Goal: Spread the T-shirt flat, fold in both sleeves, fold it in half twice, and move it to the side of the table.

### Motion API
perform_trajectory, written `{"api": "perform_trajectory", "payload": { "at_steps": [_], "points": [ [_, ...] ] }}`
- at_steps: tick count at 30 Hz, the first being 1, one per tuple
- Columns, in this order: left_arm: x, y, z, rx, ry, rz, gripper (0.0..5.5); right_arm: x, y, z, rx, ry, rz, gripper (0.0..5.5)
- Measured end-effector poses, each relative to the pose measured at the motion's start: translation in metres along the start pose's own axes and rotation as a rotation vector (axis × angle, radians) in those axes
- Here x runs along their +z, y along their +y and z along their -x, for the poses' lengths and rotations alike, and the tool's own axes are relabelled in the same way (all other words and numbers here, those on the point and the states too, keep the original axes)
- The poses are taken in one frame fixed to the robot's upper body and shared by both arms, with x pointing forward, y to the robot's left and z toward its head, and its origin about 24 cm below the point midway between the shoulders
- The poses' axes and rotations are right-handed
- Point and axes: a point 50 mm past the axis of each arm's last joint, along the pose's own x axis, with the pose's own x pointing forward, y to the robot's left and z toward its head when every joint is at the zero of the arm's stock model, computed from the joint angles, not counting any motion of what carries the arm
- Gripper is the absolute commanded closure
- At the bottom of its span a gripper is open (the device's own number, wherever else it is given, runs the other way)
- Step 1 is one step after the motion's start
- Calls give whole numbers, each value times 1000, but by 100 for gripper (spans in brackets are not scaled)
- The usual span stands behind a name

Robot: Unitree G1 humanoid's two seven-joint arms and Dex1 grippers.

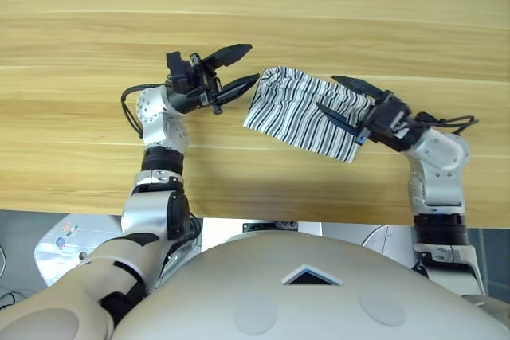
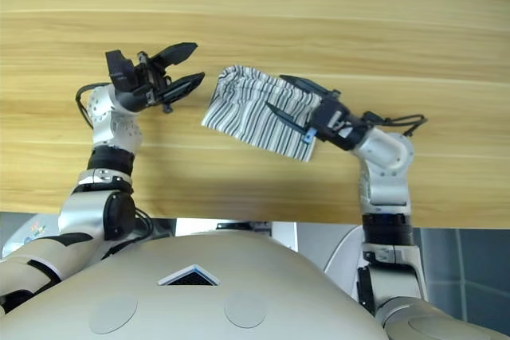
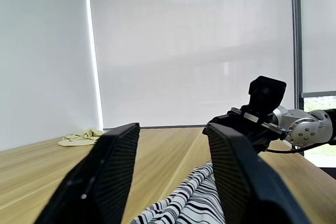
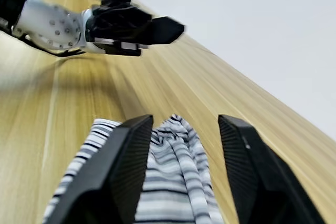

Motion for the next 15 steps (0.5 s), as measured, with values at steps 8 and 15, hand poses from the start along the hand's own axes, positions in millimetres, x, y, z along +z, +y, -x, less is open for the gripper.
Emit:
{"api": "perform_trajectory", "payload": {
  "at_steps": [8,15],
  "points": [
    [-6,-13,-13,-57,115,-156,495,-1,-1,-7,63,163,152,530],
    [-7,-22,-23,-136,235,-350,546,5,-6,-4,90,235,248,550]
  ]
}}
